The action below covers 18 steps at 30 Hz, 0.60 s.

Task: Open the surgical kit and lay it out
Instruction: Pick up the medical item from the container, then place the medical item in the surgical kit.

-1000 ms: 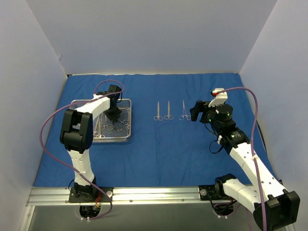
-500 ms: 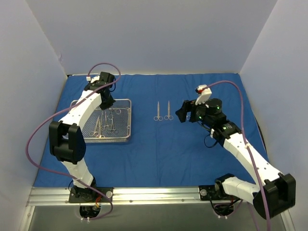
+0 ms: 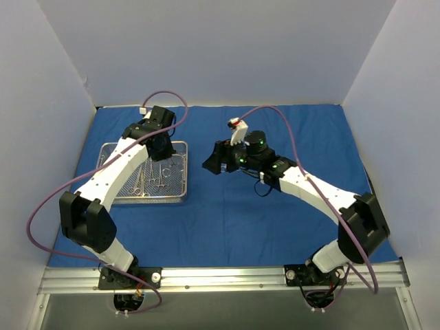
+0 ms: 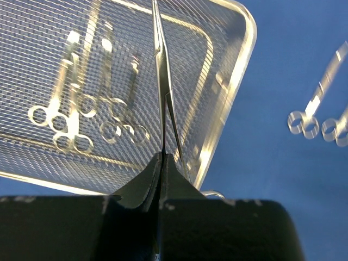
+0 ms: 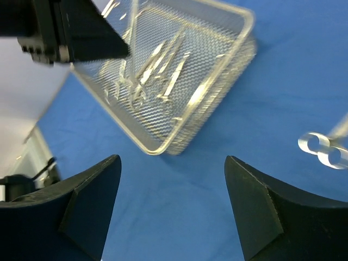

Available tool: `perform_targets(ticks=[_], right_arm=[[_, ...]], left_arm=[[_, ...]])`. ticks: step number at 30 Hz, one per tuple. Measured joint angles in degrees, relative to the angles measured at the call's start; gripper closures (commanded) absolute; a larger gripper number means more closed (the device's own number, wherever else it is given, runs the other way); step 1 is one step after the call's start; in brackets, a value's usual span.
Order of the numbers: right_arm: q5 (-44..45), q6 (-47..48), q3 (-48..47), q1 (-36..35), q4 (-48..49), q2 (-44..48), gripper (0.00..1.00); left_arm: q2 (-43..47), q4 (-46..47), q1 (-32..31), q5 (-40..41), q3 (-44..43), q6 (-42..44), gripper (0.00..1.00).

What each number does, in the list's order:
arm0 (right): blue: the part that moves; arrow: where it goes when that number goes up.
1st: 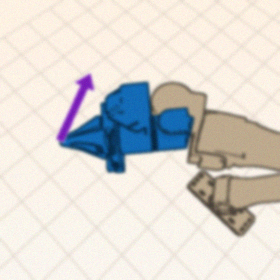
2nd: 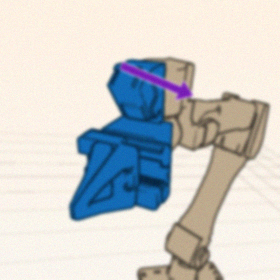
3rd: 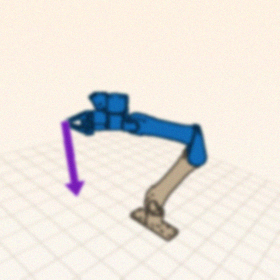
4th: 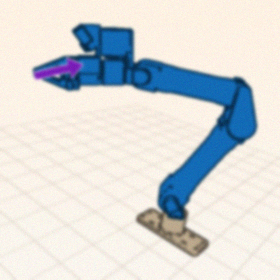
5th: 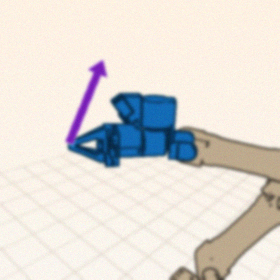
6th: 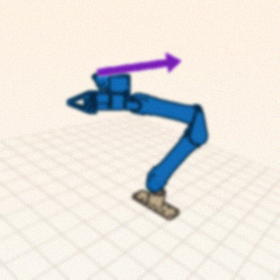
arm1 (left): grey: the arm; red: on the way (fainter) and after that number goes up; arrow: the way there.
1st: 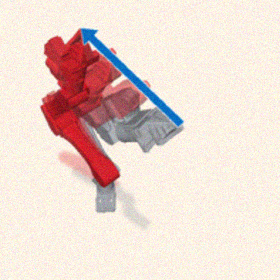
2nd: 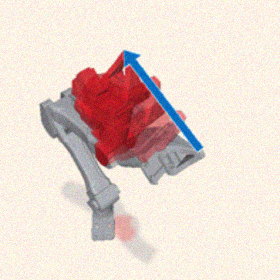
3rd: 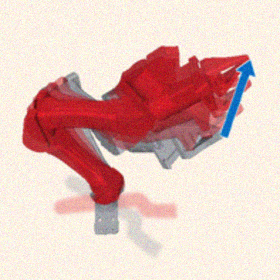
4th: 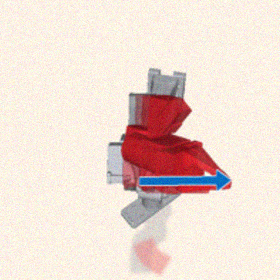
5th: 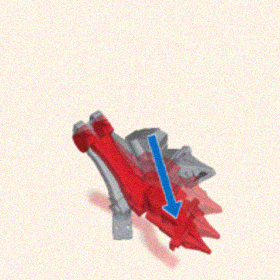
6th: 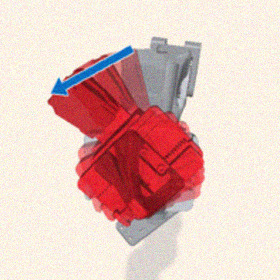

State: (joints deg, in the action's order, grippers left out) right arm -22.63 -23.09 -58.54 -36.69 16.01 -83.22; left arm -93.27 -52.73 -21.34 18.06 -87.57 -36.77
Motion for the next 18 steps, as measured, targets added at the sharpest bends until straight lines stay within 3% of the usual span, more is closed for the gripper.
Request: perform_targets(ticks=[8,18], right_arm=[[-4.90,-4.44,-6.23,-3.58,2.10,-10.43,0.34],[-9.88,-7.37,-7.34,-4.90,4.98,-13.94,0.50]], left_arm=[[3.52,-1.57,-8.13,-0.96,0.44,0.92,0.98],[5.99,-1.18,-10.62,-1.33,1.46,1.05,0.98]])
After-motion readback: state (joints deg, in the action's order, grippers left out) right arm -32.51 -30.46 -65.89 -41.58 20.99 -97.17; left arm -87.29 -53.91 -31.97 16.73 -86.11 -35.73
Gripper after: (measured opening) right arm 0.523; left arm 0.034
